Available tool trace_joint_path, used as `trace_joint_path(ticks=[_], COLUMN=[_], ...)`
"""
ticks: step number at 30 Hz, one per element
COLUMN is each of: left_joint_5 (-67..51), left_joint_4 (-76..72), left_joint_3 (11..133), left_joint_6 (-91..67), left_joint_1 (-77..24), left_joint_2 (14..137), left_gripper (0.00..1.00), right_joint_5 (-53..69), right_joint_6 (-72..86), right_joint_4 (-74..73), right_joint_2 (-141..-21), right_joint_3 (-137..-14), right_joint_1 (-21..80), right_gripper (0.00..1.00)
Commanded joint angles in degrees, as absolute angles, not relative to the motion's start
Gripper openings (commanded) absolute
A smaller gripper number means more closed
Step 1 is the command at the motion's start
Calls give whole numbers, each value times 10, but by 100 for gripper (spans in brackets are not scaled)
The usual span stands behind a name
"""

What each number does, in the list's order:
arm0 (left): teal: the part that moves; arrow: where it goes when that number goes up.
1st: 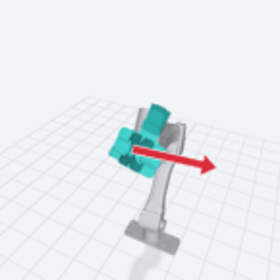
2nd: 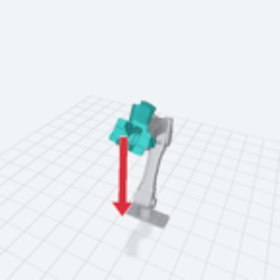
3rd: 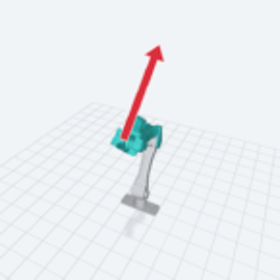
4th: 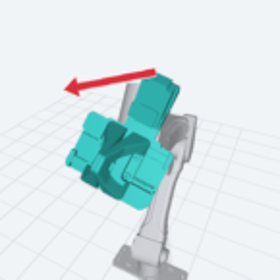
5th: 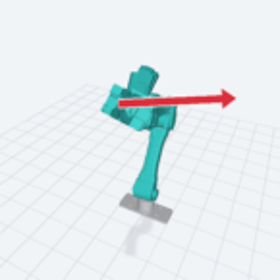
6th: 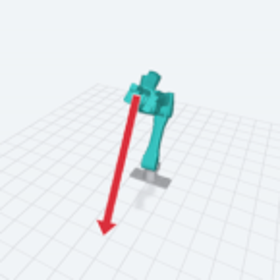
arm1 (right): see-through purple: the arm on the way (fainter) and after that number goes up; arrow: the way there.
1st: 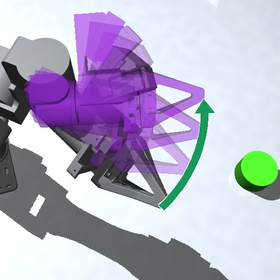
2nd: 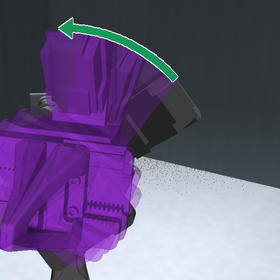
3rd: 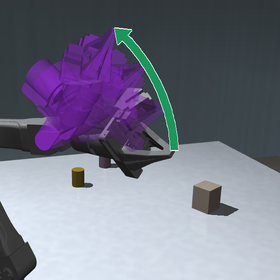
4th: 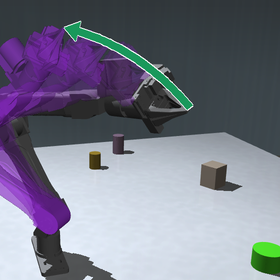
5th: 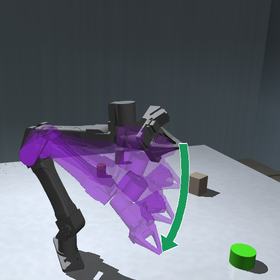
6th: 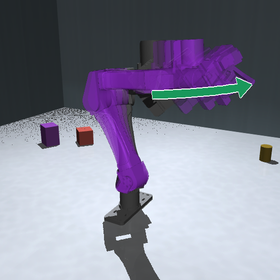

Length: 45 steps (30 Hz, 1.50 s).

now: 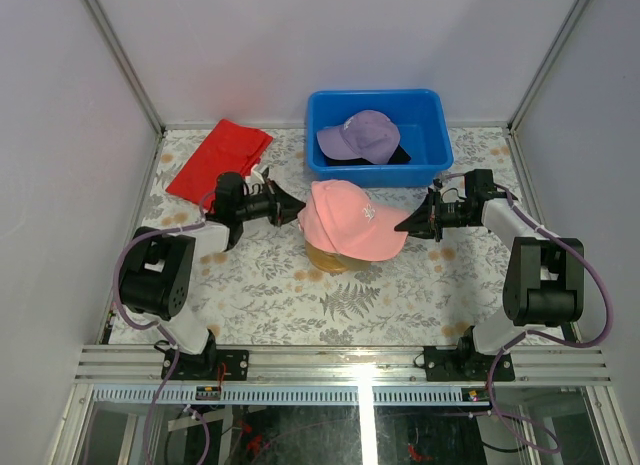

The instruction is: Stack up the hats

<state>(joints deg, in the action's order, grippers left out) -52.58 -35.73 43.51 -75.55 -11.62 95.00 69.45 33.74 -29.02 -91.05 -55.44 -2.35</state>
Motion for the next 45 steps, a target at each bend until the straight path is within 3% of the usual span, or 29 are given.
trace_joint_path(ticks=[1, 8, 26, 33, 38, 45], left_joint_5=[-518, -519, -516, -515, -518, -514], left_joint_4=[-406, -352, -359, -357, -357, -370], left_joint_3=[396, 331, 285, 281, 279, 288], left_joint_6=[-758, -677, -614, -595, -592, -631], left_joint_1=[-102, -51, -48, -49, -48, -40], left_joint_2=[942, 920, 983, 1014, 1024, 939], left_gripper=[0, 0, 0, 0, 0, 3], right_joint_5=[606, 595, 471, 381, 400, 408], right_joint_6=[319, 307, 225, 195, 194, 192], right_joint_4=[-316, -329, -411, -451, -444, -439], right_joint_2=[-918, -928, -1007, -1028, -1032, -1021], right_joint_3=[-557, -564, -587, -628, -635, -631], right_joint_1=[-27, -33, -40, -40, -40, -39], right_gripper=[0, 0, 0, 8, 10, 32])
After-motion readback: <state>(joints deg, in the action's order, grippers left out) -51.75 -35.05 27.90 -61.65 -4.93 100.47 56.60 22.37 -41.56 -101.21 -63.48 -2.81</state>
